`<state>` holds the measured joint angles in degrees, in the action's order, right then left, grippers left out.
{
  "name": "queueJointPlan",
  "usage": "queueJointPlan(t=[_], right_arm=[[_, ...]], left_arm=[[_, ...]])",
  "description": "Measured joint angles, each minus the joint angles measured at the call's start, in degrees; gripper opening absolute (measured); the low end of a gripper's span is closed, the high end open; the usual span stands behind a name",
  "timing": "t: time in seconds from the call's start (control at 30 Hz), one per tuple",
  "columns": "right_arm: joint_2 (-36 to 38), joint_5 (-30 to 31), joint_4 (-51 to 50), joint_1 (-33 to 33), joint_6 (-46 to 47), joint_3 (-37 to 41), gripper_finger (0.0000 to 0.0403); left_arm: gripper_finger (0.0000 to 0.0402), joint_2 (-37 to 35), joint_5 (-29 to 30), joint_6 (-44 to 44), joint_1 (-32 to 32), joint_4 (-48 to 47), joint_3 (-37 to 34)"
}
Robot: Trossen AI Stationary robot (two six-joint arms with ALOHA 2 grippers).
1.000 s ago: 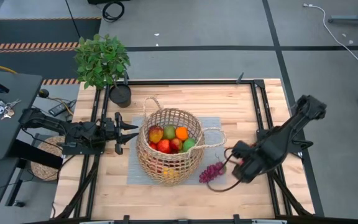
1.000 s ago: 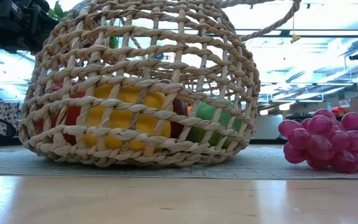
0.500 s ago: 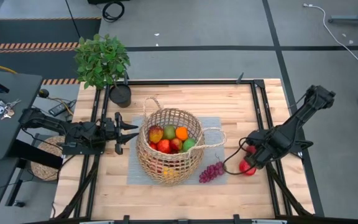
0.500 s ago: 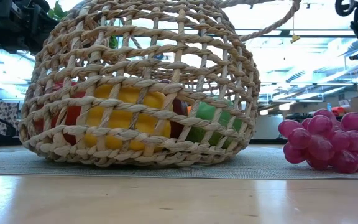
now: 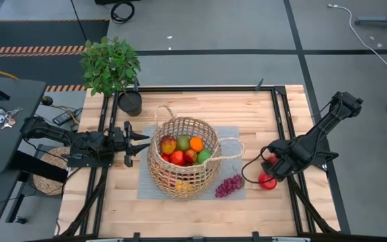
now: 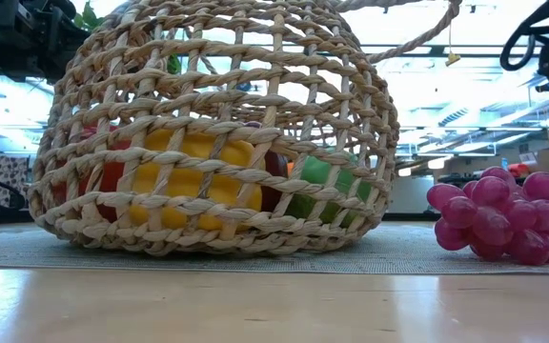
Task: Build produce basket
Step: Put the pomegranate into the basket
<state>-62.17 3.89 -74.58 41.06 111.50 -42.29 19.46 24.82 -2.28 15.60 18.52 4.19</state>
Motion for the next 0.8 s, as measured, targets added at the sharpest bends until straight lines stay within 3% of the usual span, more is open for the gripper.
queueJointPlan(t=[0.3, 0.63, 0.8], right_arm=[[-3.79, 0.47, 2.24, 0.00, 8.31, -0.01, 0.0394], [-9.05, 0.77, 1.12, -0.23, 9.46, -0.03, 0.0393], [-10.16, 4.29, 8.73, -0.35, 6.74, -0.03, 0.0393]], left_arm=[[0.0150, 0.00, -0.01, 0.00, 0.02, 0.00, 0.01], [0.0152, 0.02, -0.02, 0.00, 0.01, 0.00, 0.00], [0.0149, 0.02, -0.02, 0.00, 0.00, 0.00, 0.00]])
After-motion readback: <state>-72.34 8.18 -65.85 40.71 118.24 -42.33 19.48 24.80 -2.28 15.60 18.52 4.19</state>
